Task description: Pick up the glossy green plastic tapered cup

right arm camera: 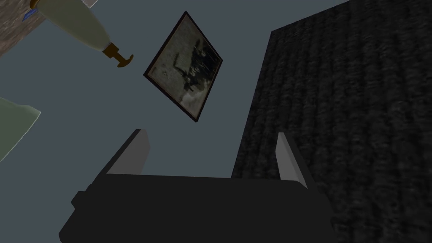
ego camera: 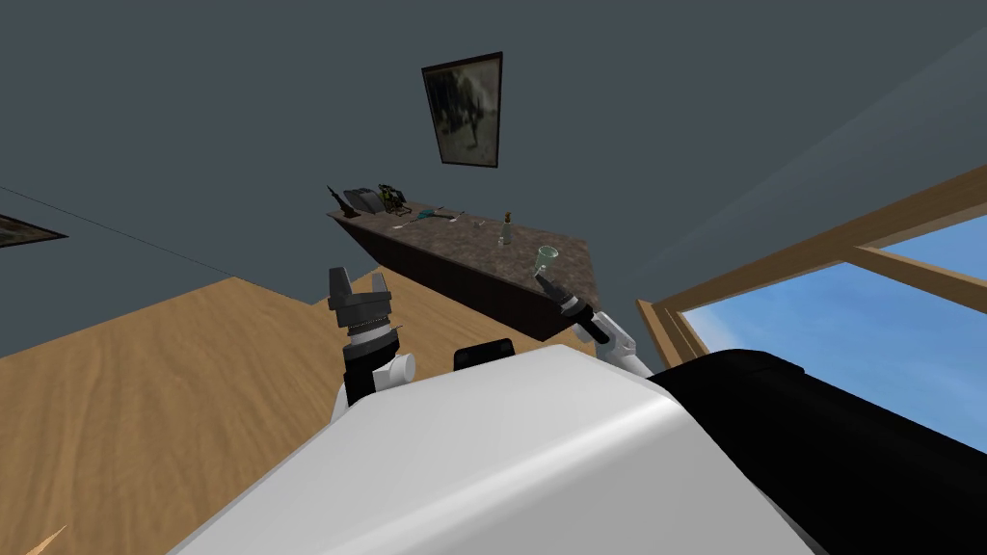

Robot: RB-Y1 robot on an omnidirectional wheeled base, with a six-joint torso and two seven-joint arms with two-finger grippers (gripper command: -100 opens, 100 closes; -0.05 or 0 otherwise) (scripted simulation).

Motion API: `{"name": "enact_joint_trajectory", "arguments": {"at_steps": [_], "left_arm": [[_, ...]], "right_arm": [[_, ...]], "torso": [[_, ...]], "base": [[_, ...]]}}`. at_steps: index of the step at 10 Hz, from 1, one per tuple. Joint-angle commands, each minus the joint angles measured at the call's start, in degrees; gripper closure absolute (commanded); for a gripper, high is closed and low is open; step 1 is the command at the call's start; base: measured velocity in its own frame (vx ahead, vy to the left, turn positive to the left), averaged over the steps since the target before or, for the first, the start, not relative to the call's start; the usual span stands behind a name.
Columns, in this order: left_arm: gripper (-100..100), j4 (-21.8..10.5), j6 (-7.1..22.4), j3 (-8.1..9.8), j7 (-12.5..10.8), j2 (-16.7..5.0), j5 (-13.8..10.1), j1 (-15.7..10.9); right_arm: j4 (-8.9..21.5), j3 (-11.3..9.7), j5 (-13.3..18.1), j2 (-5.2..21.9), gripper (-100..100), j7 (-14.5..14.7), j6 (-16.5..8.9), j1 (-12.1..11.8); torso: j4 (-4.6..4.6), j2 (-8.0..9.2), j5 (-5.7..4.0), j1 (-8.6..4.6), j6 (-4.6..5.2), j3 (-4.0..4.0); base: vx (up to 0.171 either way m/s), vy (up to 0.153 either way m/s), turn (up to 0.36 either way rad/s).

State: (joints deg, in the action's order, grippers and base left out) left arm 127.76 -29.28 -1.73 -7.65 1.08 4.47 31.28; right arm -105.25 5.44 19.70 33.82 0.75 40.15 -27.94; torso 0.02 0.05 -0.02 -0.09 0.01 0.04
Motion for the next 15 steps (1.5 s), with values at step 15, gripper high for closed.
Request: {"name": "enact_joint_trajectory", "arguments": {"at_steps": [15], "left_arm": [[0, 0.0, 0.0, 0.0, 0.0, 0.0, 0.0, 0.0]], "right_arm": [[8.41, 16.07, 21.27, 23.91, -100, 3.37, 1.99, -7.9]], "torso": [[-0.04, -0.18, 0.02, 0.12, -0.03, -0.11]], "base": [[0.023, -0.006, -0.025]]}}
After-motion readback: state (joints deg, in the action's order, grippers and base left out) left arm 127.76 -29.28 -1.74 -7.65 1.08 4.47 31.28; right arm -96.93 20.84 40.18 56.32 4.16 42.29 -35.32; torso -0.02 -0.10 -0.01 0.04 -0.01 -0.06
